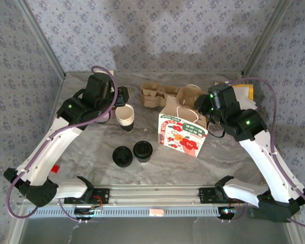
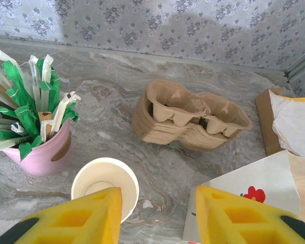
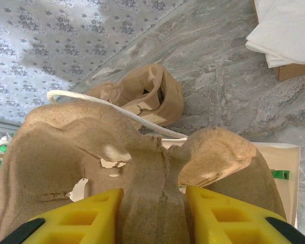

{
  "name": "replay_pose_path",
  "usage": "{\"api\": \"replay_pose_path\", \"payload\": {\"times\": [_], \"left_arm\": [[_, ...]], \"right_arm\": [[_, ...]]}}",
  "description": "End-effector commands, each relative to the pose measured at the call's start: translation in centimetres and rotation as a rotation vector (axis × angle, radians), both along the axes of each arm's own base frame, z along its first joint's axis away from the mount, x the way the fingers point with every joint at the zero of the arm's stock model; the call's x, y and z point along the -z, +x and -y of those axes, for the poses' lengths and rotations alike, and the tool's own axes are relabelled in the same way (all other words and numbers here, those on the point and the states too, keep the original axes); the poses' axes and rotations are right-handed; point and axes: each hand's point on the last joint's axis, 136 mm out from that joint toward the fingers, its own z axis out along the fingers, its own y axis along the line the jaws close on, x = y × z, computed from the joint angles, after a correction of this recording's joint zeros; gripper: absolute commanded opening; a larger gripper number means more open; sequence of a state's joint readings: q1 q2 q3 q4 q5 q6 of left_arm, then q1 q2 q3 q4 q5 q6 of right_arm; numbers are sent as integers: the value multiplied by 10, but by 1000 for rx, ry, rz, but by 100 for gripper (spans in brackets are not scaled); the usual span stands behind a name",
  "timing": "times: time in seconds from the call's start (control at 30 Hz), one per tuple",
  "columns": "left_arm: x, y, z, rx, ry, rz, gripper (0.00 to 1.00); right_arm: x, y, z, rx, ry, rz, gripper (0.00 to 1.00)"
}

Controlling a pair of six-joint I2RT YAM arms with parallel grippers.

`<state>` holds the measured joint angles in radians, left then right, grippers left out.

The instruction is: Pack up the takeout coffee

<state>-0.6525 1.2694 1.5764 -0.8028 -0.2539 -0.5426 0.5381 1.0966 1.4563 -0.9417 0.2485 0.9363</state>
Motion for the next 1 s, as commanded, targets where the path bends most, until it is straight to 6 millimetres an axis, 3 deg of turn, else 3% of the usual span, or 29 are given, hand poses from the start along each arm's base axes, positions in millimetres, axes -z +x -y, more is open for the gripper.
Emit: {"api": "replay_pose_path", "payload": {"times": [0.0,0.33,0.83,0.97], "left_arm": [[-10,1,-2,1,-21,36,42],[-8,1,-6,-6,-18,33,42],[-5,1,-6,-4,-20,29,42],[-7,2,-5,-3,-21,31,42]], "right_arm": [[-4,5,5,40,9,13,37],[-1,15,4,78,55,19,37],[-20,17,6,93,124,65,37],[-9,18,8,98,90,40,37]]}}
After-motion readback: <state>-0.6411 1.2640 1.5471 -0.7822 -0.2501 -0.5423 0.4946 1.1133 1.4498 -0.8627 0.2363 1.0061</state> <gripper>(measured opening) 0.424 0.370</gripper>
